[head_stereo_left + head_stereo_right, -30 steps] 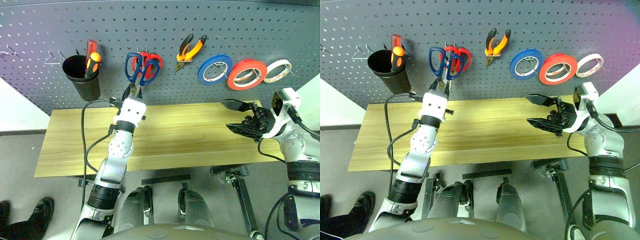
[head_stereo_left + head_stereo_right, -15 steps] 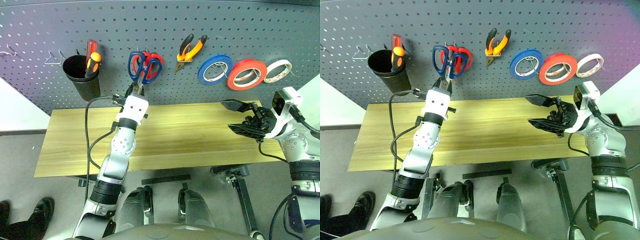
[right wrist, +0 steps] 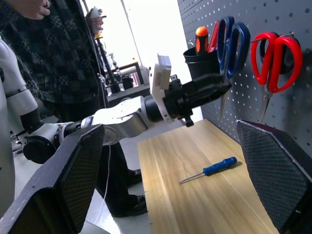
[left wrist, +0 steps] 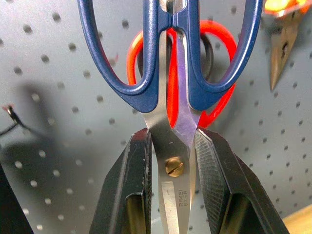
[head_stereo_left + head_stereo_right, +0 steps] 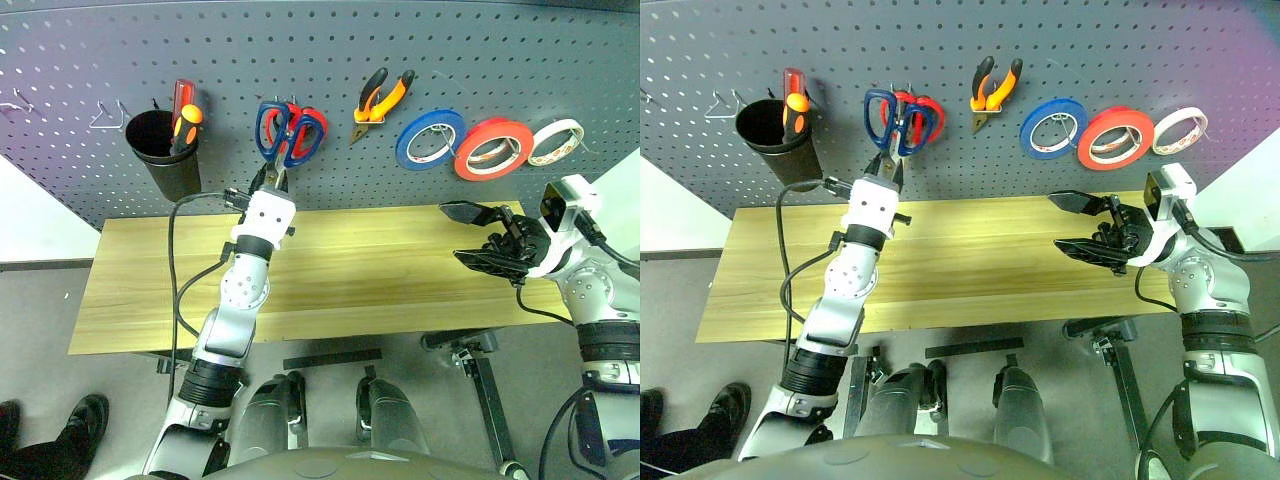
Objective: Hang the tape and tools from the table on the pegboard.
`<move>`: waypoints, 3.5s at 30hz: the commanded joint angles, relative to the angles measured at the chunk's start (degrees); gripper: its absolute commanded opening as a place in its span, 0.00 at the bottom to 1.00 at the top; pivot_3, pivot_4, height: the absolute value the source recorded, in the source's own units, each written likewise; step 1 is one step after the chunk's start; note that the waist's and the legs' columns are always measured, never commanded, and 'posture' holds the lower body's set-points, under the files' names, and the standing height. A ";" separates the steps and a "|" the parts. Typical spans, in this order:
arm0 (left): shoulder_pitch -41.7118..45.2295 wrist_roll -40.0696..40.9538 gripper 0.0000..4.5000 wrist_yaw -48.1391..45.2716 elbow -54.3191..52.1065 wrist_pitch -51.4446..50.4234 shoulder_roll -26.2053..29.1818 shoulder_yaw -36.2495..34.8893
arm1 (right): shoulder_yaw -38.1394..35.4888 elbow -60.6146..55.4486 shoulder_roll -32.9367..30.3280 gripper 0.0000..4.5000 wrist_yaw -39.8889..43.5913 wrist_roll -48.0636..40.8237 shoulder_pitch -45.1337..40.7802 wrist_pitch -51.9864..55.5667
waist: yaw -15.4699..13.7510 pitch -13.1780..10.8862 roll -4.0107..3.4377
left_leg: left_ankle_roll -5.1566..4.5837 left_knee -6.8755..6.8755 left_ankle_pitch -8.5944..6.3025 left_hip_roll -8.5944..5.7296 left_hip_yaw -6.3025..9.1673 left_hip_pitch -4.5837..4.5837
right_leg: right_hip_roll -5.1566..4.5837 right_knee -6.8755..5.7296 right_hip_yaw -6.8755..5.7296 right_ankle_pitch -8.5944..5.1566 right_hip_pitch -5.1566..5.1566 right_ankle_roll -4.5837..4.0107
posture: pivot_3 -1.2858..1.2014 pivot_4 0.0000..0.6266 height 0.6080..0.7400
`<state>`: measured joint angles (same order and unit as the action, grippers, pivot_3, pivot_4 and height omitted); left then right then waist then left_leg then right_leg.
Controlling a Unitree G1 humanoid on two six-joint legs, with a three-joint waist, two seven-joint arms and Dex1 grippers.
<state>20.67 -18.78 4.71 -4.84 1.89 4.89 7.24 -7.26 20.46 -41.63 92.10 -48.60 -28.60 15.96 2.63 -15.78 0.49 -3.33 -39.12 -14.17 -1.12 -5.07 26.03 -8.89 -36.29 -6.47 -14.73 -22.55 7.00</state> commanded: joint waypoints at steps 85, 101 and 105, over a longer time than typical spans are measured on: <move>-0.88 18.36 0.99 -2.10 5.09 -41.04 0.75 -17.61 | 8.50 -3.86 -2.23 1.00 0.40 -3.08 -1.36 -5.34 | -0.18 0.01 -0.01 | -0.03 -0.03 -0.03 0.01 -0.07 0.00 | -0.01 0.06 0.00 0.15 -0.03 0.04 | 0.44 0.38 1.00; 10.23 19.62 0.99 -1.41 20.25 -45.70 3.36 -18.39 | 11.28 -4.80 -4.65 1.00 0.40 -0.17 0.22 -10.67 | -0.18 -0.03 0.03 | -0.03 -0.02 -0.05 0.00 -0.11 0.00 | -0.04 0.07 0.00 0.16 -0.04 0.06 | 0.43 0.43 1.00; 11.68 18.55 0.99 -0.85 22.09 -45.18 3.78 -17.01 | 11.10 -3.72 -4.15 1.00 0.40 1.19 -0.17 -11.11 | -0.16 -0.04 0.03 | -0.03 -0.02 -0.05 0.00 -0.11 0.00 | -0.06 0.08 0.04 0.16 -0.05 0.06 | 0.43 0.44 1.00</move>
<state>31.36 0.54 3.65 17.69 -44.29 8.02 -10.56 4.26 17.60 -45.14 92.11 -47.18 -28.48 5.28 2.47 -15.82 0.52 -3.36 -39.13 -14.22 -1.12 -5.18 26.04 -8.94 -36.21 -6.43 -14.58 -22.60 7.07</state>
